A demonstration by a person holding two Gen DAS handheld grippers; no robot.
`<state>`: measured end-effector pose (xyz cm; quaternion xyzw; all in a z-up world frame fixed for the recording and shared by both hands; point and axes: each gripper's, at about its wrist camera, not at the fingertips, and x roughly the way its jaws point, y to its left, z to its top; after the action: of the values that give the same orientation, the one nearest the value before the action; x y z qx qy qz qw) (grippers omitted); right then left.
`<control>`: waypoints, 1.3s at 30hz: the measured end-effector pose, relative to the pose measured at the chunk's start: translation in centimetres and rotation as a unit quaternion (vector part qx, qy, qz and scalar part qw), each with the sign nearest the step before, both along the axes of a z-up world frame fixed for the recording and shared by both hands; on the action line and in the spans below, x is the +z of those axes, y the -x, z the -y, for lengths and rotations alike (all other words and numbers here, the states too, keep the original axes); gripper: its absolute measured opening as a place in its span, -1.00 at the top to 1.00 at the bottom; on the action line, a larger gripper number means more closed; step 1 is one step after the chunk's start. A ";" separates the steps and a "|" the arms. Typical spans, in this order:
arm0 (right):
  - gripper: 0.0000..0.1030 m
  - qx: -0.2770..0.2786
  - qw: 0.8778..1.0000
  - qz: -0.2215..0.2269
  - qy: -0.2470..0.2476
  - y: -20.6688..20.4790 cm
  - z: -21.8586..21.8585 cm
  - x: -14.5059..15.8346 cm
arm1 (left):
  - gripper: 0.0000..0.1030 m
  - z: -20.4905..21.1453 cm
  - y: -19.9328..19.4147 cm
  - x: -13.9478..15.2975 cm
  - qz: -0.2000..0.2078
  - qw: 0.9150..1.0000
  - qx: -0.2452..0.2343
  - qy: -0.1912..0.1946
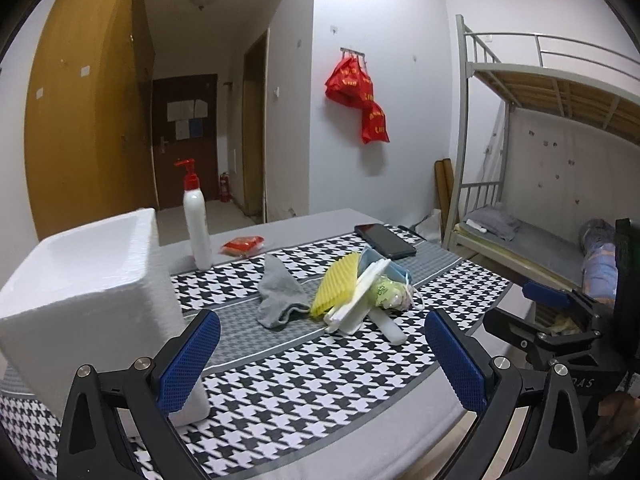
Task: Organize soft objects
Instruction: 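Move both tools toward the grey sock and the cotton swab pack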
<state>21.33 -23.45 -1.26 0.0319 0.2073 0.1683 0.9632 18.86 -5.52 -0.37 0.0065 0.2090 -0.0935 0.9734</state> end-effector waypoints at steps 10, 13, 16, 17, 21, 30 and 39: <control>-0.99 0.009 1.000 -0.020 0.006 -1.9 0.2 -0.9 | -0.98 1.9 -3.8 -0.5 -0.019 0.999 0.010 -0.030; -0.99 0.010 1.000 -0.024 0.005 -2.5 0.3 -1.2 | -0.98 2.2 -5.1 -0.8 -0.028 0.999 0.012 -0.033; -0.99 0.012 1.000 -0.029 0.005 -3.0 0.5 -1.4 | -0.98 2.5 -6.3 -1.0 -0.033 0.999 0.019 -0.036; -0.99 0.012 0.999 -0.031 0.005 -3.2 0.5 -1.5 | -0.98 2.5 -6.6 -1.1 -0.034 0.999 0.021 -0.038; -0.99 0.018 0.999 -0.041 0.008 -4.3 0.6 -2.0 | -0.98 2.1 -8.4 -1.6 -0.048 0.997 0.037 -0.039; -0.99 0.031 0.998 -0.053 0.020 -6.7 0.4 -2.2 | -0.97 1.1 -12.8 -3.0 -0.094 0.993 0.069 -0.023; -0.99 0.045 0.996 -0.073 0.032 -9.1 0.2 -2.8 | -0.81 0.8 -16.1 -3.9 -0.122 0.990 0.070 -0.026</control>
<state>30.48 -23.60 -4.02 0.0043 0.2831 0.2020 0.9376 34.97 -6.27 -4.28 0.0061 0.3284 -0.0197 0.9443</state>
